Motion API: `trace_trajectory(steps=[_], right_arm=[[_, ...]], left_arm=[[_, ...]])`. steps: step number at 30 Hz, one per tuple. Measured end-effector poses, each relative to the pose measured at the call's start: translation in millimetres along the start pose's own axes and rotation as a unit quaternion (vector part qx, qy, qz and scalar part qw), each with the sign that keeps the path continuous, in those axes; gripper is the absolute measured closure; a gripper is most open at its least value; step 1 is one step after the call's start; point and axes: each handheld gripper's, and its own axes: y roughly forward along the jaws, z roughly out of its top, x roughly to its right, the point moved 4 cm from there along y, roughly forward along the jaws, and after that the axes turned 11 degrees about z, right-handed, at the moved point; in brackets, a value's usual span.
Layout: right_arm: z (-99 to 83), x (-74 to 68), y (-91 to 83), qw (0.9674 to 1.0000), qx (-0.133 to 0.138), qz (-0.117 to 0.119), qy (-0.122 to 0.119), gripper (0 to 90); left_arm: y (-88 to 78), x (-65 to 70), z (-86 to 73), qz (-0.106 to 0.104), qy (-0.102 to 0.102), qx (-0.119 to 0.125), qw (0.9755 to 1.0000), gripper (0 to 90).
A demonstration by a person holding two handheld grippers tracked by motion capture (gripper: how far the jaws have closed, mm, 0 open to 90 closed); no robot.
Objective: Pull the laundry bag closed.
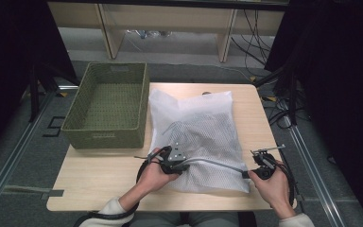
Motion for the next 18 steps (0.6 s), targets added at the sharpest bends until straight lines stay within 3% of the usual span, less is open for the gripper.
trace_trajectory(steps=[2,4,6,9,10,15,17,18], right_arm=[[-1.0,-3.7,-0.3,1.0,0.001,-0.002,0.006,80.5],[1.1,0.4,-0.4,0.9993,0.019,0.0,-0.034,78.5],[0.2,-5.2,-5.4,0.9998,0.021,-0.002,-0.004,77.2],[3.0,-0.5,-9.4,0.999,0.04,-0.004,-0.018,75.6],[3.1,-1.3,-10.5,0.9988,0.049,-0.008,-0.001,74.9],[4.7,5.1,-16.9,0.9982,0.059,-0.003,0.002,72.7],[7.3,11.6,-17.8,0.9977,0.062,-0.013,-0.023,71.3],[7.1,10.4,-19.0,0.9975,0.066,-0.028,0.002,70.7]], left_arm=[[-5.7,1.5,0.6,-0.004,-0.003,0.006,1.0,63.1],[-12.6,2.2,0.9,-0.01,-0.008,0.014,0.9998,60.2],[-20.3,2.0,1.3,-0.01,-0.018,0.027,0.9994,58.0],[-31.7,-1.8,0.3,-0.001,-0.016,0.036,0.9992,56.6],[-34.1,-1.6,0.1,-0.001,-0.027,0.044,0.9987,55.7],[-48.0,-11.9,-4.2,0.01,-0.041,0.053,0.9977,51.6],[-54.0,-16.5,-6.4,0.016,-0.04,0.056,0.9975,50.0],[-56.6,-18.2,-7.3,0.018,-0.046,0.06,0.997,49.8]])
